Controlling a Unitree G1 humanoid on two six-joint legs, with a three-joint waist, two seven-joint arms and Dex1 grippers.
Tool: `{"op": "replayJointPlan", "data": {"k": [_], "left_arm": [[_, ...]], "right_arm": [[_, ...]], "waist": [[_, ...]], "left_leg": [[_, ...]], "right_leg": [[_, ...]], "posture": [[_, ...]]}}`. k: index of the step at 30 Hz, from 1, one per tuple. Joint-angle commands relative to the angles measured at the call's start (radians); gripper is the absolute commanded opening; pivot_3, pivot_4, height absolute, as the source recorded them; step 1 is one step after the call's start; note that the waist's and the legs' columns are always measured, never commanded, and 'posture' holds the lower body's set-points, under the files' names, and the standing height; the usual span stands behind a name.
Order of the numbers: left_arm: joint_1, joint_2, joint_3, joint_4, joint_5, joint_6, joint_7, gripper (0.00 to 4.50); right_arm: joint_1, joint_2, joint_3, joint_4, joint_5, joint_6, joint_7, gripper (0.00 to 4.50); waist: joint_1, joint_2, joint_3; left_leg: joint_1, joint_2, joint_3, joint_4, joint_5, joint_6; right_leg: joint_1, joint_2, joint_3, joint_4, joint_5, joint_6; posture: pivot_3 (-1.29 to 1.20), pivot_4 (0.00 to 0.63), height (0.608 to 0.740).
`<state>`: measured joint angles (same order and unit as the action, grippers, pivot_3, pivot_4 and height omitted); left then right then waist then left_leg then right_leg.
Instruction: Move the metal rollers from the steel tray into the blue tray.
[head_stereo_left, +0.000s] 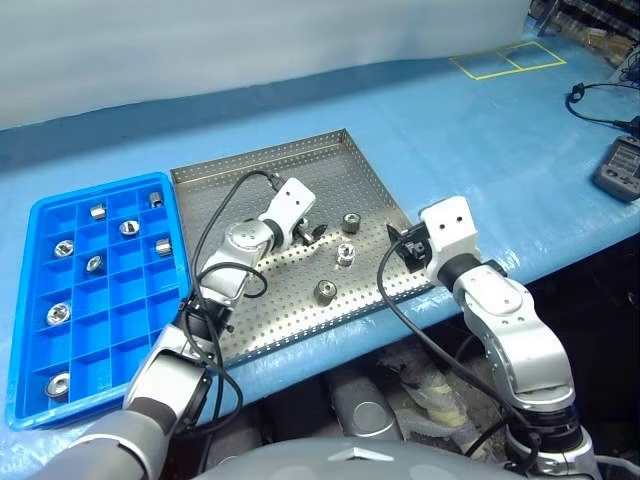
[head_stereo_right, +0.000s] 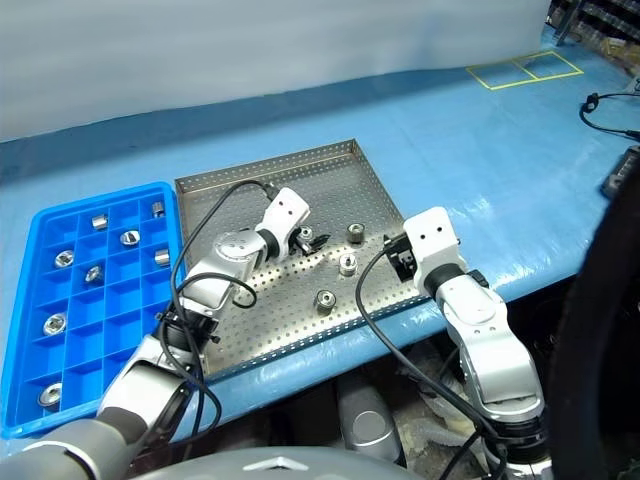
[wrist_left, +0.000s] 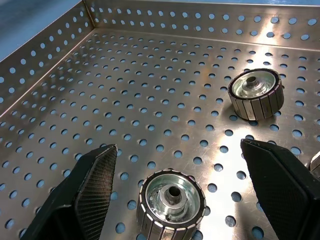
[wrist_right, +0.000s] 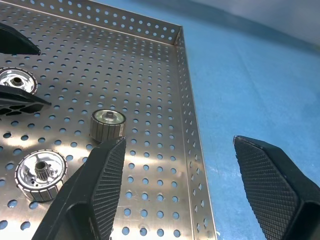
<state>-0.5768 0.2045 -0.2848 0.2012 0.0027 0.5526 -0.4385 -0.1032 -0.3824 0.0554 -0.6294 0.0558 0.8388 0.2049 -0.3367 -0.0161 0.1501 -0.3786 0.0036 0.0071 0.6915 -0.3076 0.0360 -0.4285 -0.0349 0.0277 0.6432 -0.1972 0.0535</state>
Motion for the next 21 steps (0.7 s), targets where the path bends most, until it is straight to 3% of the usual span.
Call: {"op": "replayJointPlan", "data": {"k": [1,8,11,14,18,21], "left_arm": [[-0.019,-0.003,-0.013,0.004,0.019,-0.005,-0.015,4.29],[-0.018,-0.016,-0.009,0.052,0.04,0.013,-0.004,4.29],[-0.016,-0.018,-0.003,0.064,0.043,0.013,0.004,3.67],[-0.011,-0.019,-0.005,0.068,0.046,0.014,0.01,2.73],[-0.007,-0.023,0.001,0.063,0.044,0.016,0.018,2.73],[-0.004,-0.025,0.009,0.061,0.041,0.015,0.022,2.15]], "right_arm": [[-0.013,0.004,-0.007,-0.022,-0.005,-0.018,0.0,3.62],[-0.01,0.011,-0.013,-0.026,-0.004,-0.018,0.0,3.62],[-0.009,0.012,-0.012,-0.026,-0.005,-0.017,-0.001,3.62],[-0.011,0.014,-0.01,-0.023,-0.005,-0.018,0.0,3.62],[-0.013,0.016,-0.006,-0.02,-0.005,-0.02,0.002,3.62],[-0.015,0.017,-0.004,-0.018,-0.005,-0.022,0.004,3.62]], "waist": [[-0.001,0.0,0.0],[-0.001,0.0,0.0],[0.0,0.0,0.0],[0.0,0.0,0.0],[0.0,0.0,0.0],[0.0,0.0,0.0]], "left_leg": [[0.0,0.0,0.0,0.0,0.0,0.0],[0.0,0.0,0.0,0.0,0.0,0.0],[0.0,0.0,0.0,0.0,0.0,0.0],[0.0,0.0,0.0,0.0,0.0,0.0],[0.0,0.0,0.0,0.0,0.0,0.0],[0.0,0.0,0.0,0.0,0.0,0.0]], "right_leg": [[0.0,0.0,0.0,0.0,0.0,0.0],[0.0,0.0,0.0,0.0,0.0,0.0],[0.0,0.0,0.0,0.0,0.0,0.0],[0.0,0.0,0.0,0.0,0.0,0.0],[0.0,0.0,0.0,0.0,0.0,0.0],[0.0,0.0,0.0,0.0,0.0,0.0]], "posture": [[-0.41,0.15,0.74],[-0.42,0.15,0.74],[-0.41,0.15,0.74],[-0.41,0.15,0.74],[-0.41,0.15,0.74],[-0.41,0.15,0.74]]}}
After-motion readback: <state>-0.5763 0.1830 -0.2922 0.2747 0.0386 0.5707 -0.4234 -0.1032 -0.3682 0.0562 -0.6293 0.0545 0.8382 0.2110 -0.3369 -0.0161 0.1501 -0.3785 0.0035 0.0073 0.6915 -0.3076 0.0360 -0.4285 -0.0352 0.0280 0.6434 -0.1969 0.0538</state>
